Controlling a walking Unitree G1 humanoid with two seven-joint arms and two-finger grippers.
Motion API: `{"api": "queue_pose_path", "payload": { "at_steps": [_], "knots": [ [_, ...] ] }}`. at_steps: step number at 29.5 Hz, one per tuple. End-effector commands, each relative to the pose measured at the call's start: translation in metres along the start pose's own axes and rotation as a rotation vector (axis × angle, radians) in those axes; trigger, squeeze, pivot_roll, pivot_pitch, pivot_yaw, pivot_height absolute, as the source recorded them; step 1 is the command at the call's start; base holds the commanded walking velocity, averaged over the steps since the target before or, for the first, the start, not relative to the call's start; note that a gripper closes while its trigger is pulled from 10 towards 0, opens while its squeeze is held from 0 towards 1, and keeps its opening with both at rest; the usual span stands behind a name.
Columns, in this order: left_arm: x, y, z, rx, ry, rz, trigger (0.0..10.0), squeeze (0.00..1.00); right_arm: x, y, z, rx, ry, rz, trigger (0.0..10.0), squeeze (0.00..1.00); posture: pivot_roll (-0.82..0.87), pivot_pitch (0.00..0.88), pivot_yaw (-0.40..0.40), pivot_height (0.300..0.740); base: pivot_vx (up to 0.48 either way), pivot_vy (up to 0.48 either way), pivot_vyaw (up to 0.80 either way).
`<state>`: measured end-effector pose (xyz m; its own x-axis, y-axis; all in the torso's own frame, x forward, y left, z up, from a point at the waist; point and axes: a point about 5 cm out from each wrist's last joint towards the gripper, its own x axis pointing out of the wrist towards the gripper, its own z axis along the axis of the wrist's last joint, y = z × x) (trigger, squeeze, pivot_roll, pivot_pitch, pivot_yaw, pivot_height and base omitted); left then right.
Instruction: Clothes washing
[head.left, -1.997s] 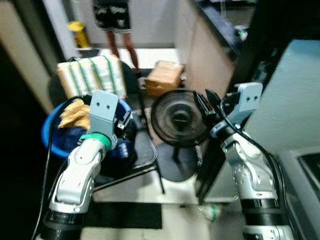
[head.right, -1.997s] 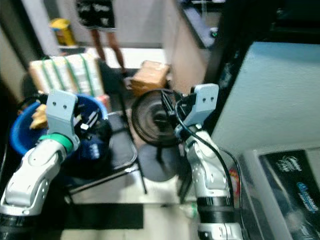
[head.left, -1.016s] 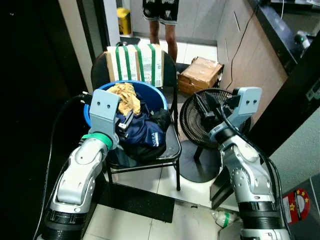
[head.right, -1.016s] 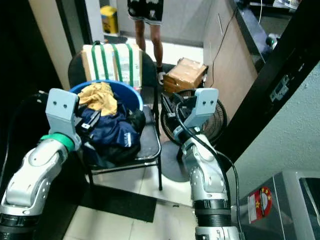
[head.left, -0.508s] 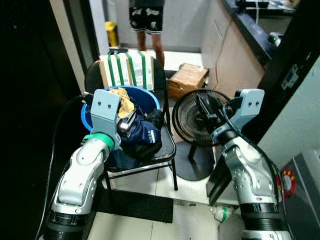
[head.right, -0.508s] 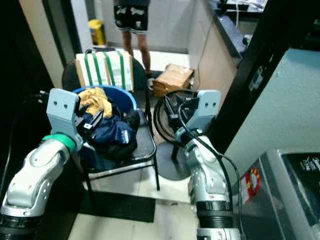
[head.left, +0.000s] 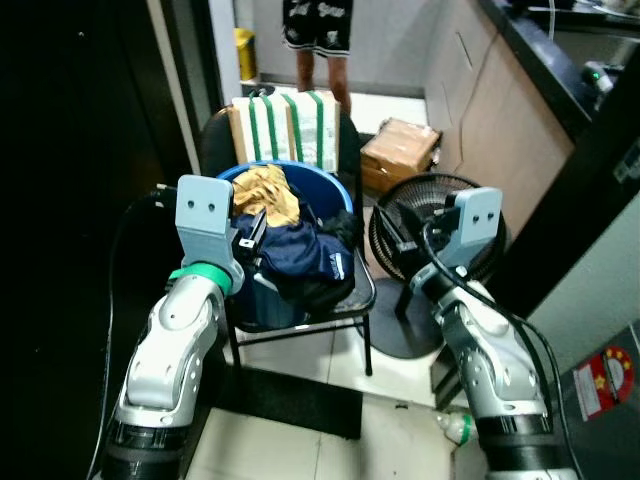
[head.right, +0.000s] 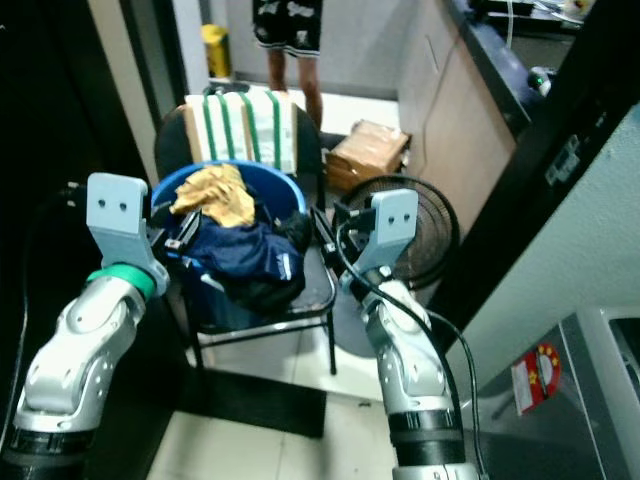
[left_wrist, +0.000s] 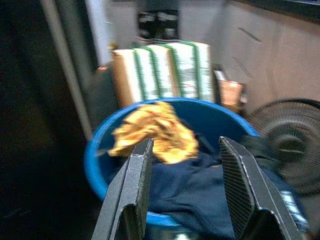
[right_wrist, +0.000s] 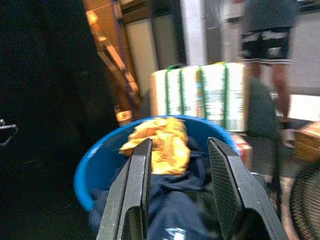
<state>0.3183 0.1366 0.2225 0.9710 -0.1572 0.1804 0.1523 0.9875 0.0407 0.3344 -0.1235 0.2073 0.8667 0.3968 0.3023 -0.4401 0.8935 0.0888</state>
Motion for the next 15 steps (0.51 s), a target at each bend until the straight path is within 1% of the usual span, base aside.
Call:
{"api": "queue_pose_path", "payload": {
  "at_steps": [1,2,5,15],
  "knots": [
    [-0.0002,0.003,-0.0039,0.0,0.015,0.015,10.0,0.0,-0.0019,0.0034,-0.0062,-0.021,0.029,0.025,10.0,0.0,0.11,0.045,0.046,0.74,0.319,0.0,0.8],
    [0.0001,0.0032,-0.0036,-0.002,0.013,0.015,10.0,0.0,-0.0023,0.0039,-0.0074,-0.017,0.031,0.028,10.0,0.0,0.11,0.045,0.046,0.74,0.334,0.0,0.55],
    [-0.0001,0.0048,-0.0028,-0.01,0.011,0.017,10.0,0.0,-0.0027,0.0041,-0.0095,-0.004,0.039,0.019,10.0,0.0,0.11,0.045,0.045,0.74,0.37,0.0,0.0],
    [0.0004,0.0052,-0.0028,-0.022,0.01,0.0,10.0,0.0,-0.0033,0.0028,-0.0114,-0.007,0.047,0.0,10.0,0.0,0.11,0.045,0.045,0.74,0.382,0.0,0.0]
  ]
}}
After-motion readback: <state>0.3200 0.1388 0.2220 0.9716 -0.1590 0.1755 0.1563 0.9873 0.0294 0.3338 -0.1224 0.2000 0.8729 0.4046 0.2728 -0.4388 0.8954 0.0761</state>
